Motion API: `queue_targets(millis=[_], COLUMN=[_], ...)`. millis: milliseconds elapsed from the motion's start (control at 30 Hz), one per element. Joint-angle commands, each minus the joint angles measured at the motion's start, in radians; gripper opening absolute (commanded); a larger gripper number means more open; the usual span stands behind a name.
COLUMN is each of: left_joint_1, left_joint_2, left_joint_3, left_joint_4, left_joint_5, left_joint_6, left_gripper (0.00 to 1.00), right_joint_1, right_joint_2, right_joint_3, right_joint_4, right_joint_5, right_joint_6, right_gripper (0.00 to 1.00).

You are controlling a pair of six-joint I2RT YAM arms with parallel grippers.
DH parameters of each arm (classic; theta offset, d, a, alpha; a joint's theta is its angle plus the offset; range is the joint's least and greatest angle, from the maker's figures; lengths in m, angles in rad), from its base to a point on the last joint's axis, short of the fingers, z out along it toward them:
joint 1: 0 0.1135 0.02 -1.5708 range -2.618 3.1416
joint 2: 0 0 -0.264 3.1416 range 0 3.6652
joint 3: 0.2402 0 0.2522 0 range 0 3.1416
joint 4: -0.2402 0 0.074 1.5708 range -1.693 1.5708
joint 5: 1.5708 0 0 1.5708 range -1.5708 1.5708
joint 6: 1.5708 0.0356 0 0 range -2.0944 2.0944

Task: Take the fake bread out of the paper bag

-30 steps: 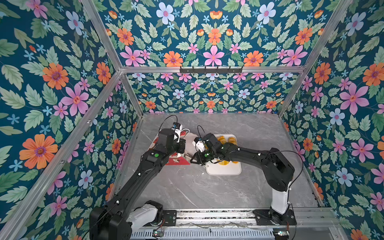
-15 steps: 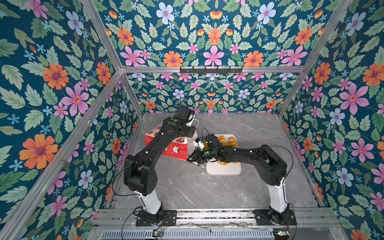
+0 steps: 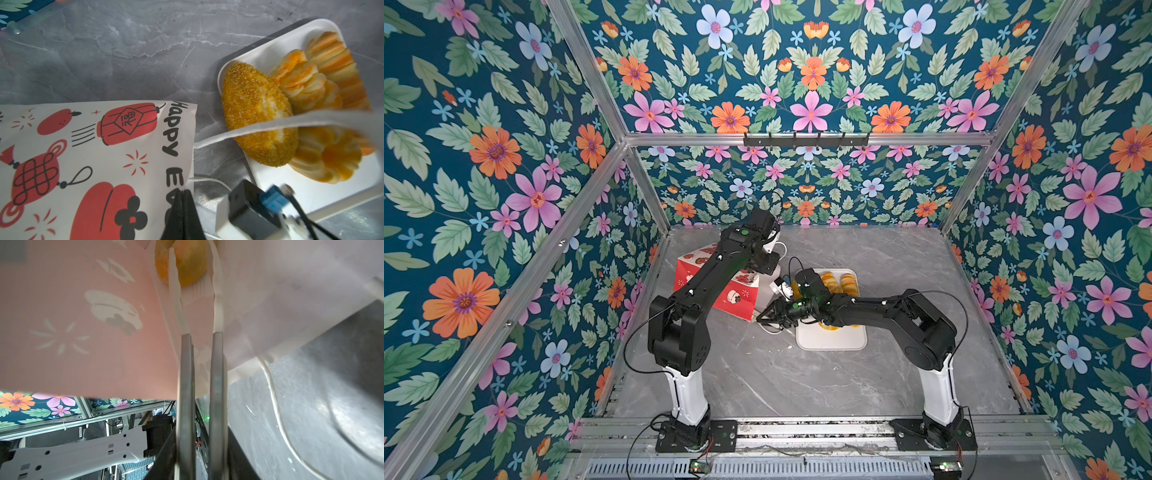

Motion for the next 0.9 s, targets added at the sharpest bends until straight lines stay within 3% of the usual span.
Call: queue_targets(millis=[0,167,400,500,700,867], left_joint_1=[-0.003,-0.009,-0.010,-0.010,-0.010,-0.011], left_joint_2=[0.021,0.117,0.114,0.019,-0.252,-0.421], left_joint_3=[0.039,0.149,0.124,0.006,-0.371,-0.616], left_joint_4=[0.014,-0.057,-0.050,0.041,0.301,0.388], left_joint_5=[0.052,-0.006,-0.037,-0.018,0.009,0.025], left_joint_6=[-0.022,-0.009,-0.023,-0.032,-0.049,-0.056], left_gripper=[0.00,0.00,0.00,0.00,0.00,0.00], right_joint_1=[0.001,0.001,-0.001,0.000,0.001,0.002], right_joint_2=[0.010,0.003,-0.019,-0.033,-0.076,-0.123], right_joint_3=[0.004,0.001,-0.029,-0.039,-0.042,-0.044], right_joint_4=[0.068,0.078,0.072,0.035,-0.105,-0.275], right_joint_5=[-0.028,-0.024,-0.006,0.018,0.090,0.198], right_joint_6=[0.024,0.033,0.022,-0.010,-0.131,-0.254], right_gripper=[0.32,0.32,0.32,0.32,0.32,0.32])
